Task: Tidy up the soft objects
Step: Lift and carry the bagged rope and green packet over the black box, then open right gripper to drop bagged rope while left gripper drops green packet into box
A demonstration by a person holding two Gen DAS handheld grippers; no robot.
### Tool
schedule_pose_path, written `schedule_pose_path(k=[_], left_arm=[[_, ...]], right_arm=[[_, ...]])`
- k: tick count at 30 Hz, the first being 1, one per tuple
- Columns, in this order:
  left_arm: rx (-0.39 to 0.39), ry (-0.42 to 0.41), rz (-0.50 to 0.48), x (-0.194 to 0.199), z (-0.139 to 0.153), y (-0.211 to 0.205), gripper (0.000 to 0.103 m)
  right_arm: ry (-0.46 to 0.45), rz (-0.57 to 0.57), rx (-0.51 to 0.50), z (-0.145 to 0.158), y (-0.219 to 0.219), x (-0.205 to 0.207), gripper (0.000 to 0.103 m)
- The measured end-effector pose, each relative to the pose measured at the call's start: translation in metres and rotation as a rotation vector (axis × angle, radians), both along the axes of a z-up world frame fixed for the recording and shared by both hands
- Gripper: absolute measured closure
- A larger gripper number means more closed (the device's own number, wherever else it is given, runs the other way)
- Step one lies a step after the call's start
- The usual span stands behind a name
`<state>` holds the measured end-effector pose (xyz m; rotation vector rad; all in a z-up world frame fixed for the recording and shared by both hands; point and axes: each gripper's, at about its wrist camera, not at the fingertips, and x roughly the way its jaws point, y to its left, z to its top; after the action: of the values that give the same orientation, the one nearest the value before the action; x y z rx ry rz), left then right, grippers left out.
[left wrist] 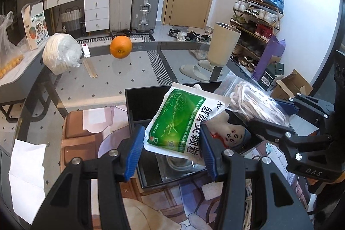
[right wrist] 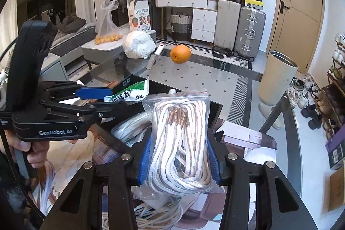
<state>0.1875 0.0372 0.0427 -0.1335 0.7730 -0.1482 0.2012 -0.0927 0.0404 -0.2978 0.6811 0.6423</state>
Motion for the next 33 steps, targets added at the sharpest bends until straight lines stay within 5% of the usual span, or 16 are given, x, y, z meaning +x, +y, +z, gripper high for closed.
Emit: schedule_pose_path(k=[18, 23, 33], left_arm=[[0.043, 0.04, -0.024, 0.007, -0.006, -0.014, 0.049], [0.055, 0.015, -0.027, -0.001, 0.002, -0.016, 0.018], [0.07, -0.026, -0.013, -0.015, 0.01, -0.006, 0.008]], right_arm=[[-0.023, 0.012, -0.002, 0.006, 0.004, 0.003, 0.058], [-0.017, 0.015, -0.002, 0.005, 0.001, 0.002, 0.058], [-0.007, 0.084, -0.017, 0.0, 0.012, 0.002, 0.058]])
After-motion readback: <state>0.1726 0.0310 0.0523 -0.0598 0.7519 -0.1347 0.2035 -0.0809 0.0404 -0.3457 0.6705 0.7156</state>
